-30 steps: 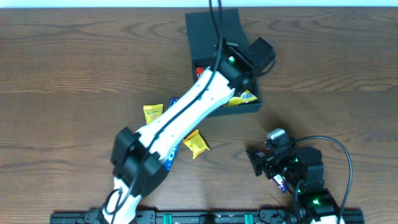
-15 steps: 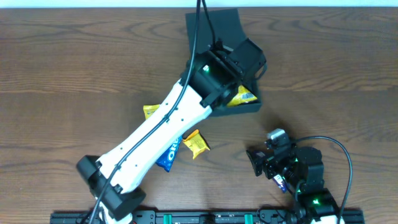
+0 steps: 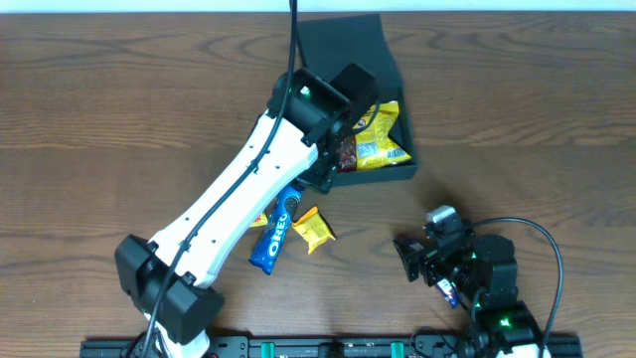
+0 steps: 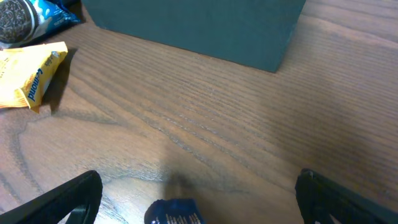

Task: Pack container
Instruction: 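Withdraw the left gripper from the box toward the Oreo pack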

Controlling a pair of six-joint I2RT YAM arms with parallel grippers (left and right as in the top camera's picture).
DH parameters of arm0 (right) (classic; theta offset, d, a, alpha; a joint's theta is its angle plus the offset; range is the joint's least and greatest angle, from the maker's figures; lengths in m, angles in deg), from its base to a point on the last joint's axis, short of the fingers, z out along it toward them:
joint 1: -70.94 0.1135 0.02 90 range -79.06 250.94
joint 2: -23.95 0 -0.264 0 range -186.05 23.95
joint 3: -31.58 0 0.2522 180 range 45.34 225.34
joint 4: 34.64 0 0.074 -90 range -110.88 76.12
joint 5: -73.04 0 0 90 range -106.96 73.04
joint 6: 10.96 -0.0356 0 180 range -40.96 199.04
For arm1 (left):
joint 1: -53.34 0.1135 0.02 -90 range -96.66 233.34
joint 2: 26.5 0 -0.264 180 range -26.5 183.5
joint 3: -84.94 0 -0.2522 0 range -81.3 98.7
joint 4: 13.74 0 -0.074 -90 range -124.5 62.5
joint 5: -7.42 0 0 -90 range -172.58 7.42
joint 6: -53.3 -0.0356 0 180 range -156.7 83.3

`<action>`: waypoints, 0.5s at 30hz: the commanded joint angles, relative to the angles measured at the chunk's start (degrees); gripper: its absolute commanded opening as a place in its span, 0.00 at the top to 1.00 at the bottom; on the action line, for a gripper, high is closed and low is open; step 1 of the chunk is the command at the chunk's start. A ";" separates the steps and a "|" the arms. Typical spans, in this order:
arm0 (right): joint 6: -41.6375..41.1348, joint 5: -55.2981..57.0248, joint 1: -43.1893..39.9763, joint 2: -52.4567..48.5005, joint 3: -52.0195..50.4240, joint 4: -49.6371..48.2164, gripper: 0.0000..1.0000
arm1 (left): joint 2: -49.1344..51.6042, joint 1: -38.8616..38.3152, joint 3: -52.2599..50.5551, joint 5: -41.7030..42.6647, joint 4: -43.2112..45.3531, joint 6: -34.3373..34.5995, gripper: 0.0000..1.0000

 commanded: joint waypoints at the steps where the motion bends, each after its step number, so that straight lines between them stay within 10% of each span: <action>1: 0.61 0.00 -0.39 0.13 -0.22 0.04 0.01 | -4.15 0.20 -3.91 0.63 1.70 -1.01 0.04; 15: 0.61 -0.02 -0.39 0.13 -0.22 0.04 0.01 | -34.93 4.70 -42.64 0.98 27.74 8.83 0.05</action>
